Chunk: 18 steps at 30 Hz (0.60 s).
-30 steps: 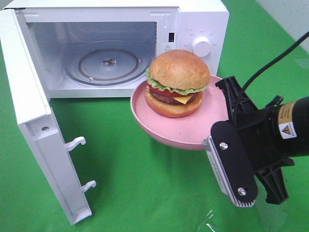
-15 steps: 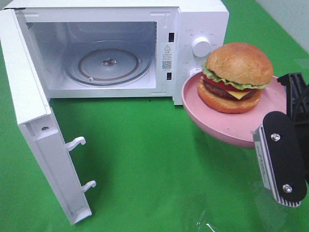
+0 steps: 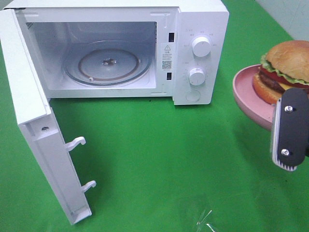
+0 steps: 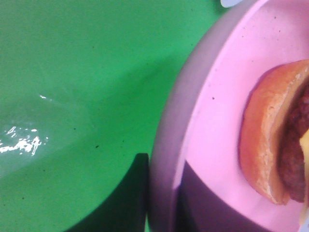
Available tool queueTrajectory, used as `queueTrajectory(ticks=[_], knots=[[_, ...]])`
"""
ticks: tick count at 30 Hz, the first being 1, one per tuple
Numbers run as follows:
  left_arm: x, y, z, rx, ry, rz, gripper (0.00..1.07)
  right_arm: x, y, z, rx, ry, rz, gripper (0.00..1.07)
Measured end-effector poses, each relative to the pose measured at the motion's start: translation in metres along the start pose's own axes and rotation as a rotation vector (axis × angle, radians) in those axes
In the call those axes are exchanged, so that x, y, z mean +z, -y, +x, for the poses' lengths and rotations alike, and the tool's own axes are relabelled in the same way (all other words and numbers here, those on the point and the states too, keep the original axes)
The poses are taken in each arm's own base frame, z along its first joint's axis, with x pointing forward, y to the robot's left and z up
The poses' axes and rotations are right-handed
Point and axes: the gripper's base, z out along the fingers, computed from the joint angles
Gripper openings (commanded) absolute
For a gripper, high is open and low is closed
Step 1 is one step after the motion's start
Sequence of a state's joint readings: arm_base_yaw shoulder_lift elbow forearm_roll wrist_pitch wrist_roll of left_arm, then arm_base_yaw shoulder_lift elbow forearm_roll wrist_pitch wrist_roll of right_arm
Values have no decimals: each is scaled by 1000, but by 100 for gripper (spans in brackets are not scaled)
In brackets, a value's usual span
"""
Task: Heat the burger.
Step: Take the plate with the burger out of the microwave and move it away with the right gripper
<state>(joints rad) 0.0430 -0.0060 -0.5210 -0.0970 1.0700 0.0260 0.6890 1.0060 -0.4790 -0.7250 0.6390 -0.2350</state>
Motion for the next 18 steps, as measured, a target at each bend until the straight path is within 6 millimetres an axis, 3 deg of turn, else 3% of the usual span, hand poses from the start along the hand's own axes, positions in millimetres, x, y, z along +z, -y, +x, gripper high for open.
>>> queueTrajectory(ticks=[3,18], knots=[[0,0,0,0,0,0,98,0,0,4,98,-46,7,0],[0,0,0,0,0,0,98,-1,-2,18,265,-202,9,0]])
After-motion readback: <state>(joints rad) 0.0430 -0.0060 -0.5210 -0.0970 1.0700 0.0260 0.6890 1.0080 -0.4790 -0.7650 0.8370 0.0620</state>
